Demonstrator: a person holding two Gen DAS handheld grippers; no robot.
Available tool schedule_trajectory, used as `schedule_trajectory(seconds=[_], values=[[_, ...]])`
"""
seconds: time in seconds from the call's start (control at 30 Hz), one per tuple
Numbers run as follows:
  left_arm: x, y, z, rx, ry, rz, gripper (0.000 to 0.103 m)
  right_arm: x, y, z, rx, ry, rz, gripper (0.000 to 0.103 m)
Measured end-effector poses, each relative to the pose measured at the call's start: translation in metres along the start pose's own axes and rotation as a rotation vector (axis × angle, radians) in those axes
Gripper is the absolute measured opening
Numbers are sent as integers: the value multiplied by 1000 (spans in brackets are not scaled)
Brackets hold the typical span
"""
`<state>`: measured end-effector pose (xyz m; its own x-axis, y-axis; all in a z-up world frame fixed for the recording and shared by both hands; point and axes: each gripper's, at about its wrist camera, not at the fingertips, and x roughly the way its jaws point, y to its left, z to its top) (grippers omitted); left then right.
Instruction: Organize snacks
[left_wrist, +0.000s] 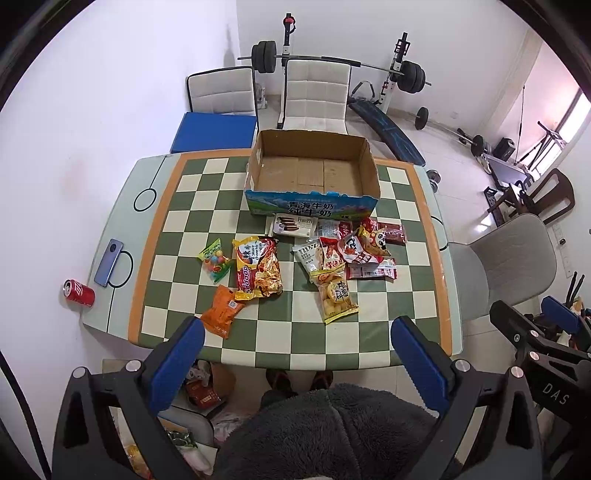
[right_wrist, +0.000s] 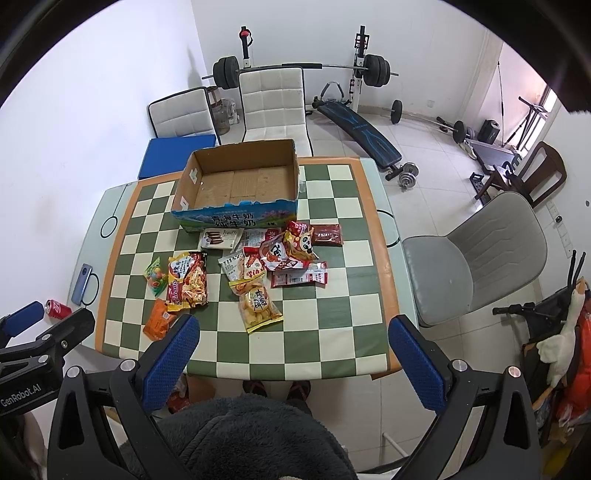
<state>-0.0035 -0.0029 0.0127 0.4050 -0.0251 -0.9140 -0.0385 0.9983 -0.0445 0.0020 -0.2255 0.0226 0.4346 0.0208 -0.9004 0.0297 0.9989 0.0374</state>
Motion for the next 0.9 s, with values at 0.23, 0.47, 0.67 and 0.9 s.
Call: schedule_trajectory(seconds=[0.23, 0.47, 0.67, 0.9], values=[[-4, -5, 3, -2, -3, 2, 103, -6, 2, 5, -1, -3, -3, 103], [-4, -5, 2, -1, -5, 0, 103, -7, 0, 8, -1, -4, 0, 103], [-4, -4, 1, -1, -5, 1, 103, -7, 0, 8, 0, -6, 0, 103], [-5, -8, 3, -2, -7, 2, 103, -6, -1, 7, 1, -8, 2, 103]])
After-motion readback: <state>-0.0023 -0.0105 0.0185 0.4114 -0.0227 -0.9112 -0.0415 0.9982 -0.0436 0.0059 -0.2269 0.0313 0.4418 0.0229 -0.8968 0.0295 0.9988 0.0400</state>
